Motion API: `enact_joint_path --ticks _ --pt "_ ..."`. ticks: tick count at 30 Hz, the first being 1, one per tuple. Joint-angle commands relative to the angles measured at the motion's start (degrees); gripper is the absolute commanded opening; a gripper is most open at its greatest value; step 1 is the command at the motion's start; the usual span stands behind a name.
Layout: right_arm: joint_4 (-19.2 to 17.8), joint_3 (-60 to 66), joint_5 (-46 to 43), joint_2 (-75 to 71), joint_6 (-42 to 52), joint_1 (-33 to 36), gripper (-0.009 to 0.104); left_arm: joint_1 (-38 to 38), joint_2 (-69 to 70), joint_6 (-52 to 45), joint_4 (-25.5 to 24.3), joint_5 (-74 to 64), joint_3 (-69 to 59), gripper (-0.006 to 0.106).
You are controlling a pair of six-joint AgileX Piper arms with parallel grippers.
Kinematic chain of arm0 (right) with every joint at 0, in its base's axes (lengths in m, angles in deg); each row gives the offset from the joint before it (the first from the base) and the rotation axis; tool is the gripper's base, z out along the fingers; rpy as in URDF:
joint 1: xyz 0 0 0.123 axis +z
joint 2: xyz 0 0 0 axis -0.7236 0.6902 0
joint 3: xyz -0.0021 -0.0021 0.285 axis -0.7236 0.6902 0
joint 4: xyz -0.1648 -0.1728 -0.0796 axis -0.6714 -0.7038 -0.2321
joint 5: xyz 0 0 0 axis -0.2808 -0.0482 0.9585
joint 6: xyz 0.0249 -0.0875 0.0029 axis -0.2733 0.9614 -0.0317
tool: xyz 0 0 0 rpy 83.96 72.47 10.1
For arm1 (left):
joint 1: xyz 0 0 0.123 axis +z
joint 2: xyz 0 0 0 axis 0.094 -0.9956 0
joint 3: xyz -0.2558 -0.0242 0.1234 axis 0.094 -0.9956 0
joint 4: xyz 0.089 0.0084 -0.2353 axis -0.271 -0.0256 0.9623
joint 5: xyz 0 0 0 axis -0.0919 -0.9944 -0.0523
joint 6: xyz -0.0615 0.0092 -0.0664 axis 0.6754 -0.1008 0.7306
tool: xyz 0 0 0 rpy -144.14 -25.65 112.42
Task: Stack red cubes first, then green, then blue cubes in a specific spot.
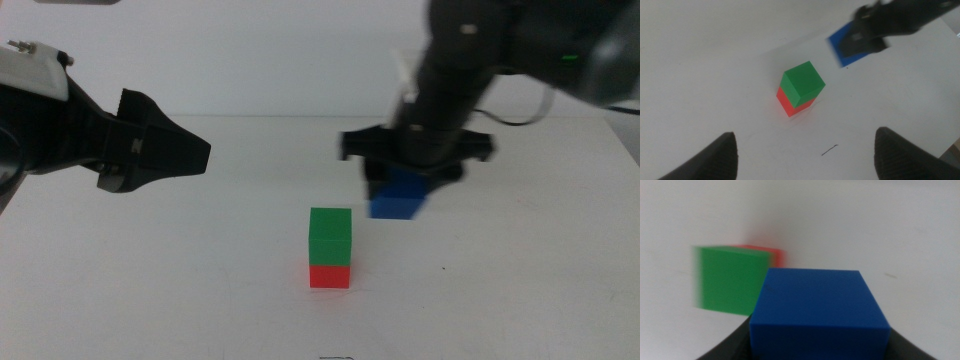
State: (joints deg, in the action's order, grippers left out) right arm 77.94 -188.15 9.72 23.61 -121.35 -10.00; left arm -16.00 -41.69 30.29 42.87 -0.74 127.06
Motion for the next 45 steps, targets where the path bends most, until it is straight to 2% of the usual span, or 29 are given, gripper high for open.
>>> enact_joint_path --ticks 1,3,10,27,45 --pt "0.8 -6.8 4.0 0.5 -0.9 2.0 -0.001 0.1 1.0 0.2 2.2 2.8 1.5 0.094" --pt "2.3 -10.6 4.0 2.8 -0.8 3.1 -0.001 0.1 1.0 0.2 2.2 2.8 1.5 0.094" --pt "3.7 -15.3 4.0 6.7 -2.4 5.2 -0.001 0.1 1.0 0.2 2.2 2.8 1.5 0.094" --pt "0.1 -13.1 4.0 4.7 -3.8 5.7 -0.001 0.1 1.0 0.2 2.2 2.8 1.5 0.094" --pt "1.8 -13.2 3.9 7.8 -4.0 5.7 -0.001 0.1 1.0 0.2 2.2 2.8 1.5 0.094"
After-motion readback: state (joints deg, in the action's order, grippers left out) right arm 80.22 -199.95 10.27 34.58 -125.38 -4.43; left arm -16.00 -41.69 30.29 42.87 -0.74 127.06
